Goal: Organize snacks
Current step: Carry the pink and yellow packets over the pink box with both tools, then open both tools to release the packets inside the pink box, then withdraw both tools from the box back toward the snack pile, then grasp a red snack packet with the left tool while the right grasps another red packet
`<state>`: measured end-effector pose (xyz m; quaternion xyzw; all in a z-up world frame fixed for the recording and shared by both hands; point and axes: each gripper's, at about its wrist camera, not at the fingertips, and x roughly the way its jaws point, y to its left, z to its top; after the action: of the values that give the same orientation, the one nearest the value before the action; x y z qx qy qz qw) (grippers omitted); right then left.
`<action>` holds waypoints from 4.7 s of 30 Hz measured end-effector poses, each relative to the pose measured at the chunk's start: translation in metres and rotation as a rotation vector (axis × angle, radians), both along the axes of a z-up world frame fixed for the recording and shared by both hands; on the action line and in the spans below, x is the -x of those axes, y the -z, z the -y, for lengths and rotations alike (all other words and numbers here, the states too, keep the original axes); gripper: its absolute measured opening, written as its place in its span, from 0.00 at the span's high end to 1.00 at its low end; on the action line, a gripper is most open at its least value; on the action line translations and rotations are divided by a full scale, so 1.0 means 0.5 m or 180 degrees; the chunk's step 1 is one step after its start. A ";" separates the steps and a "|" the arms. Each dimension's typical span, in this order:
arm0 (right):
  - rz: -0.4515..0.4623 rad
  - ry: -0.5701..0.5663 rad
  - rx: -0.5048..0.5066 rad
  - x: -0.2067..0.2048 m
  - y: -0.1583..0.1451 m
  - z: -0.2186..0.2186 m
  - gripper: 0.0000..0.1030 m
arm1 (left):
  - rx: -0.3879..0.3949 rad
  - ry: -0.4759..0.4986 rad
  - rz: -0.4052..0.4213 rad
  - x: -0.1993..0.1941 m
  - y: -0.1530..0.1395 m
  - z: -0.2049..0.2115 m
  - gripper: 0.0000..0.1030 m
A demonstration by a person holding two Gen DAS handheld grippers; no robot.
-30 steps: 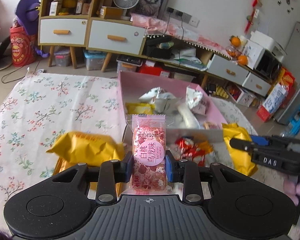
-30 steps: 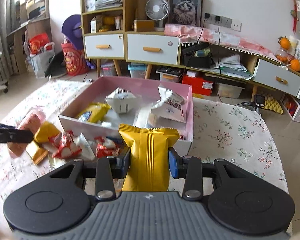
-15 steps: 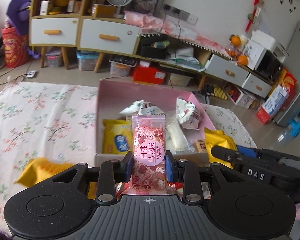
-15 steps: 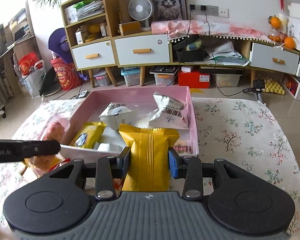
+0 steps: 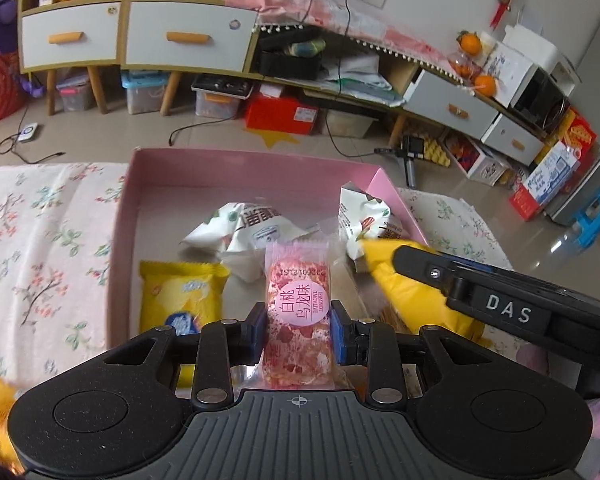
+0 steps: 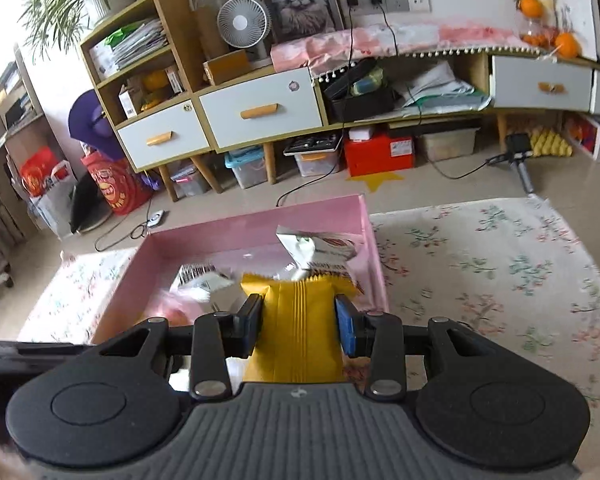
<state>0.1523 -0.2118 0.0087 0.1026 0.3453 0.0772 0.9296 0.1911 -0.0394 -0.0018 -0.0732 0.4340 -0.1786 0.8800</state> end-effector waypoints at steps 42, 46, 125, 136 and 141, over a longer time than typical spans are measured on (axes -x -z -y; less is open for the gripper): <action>0.0184 0.0045 -0.0130 0.022 -0.034 0.010 0.21 | -0.0264 -0.0076 0.0408 0.043 -0.024 -0.002 0.18; 0.0138 0.0068 -0.0091 0.037 -0.040 0.013 0.14 | -0.0249 -0.0088 0.0453 0.075 -0.045 -0.015 0.08; 0.0422 -0.1279 0.0970 0.159 0.079 -0.102 0.55 | -0.0440 0.0532 0.0772 0.200 0.083 -0.101 0.46; 0.0376 -0.1236 0.0994 0.151 0.085 -0.114 0.63 | -0.0354 0.0427 0.0777 0.188 0.079 -0.103 0.45; 0.0363 -0.1236 0.0999 0.152 0.085 -0.117 0.67 | -0.0343 0.0426 0.0772 0.189 0.075 -0.103 0.49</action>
<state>0.0763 -0.1532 -0.0338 -0.1157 0.3133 0.2054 0.9199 0.0969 0.0120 -0.0391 0.0254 0.3374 -0.2209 0.9147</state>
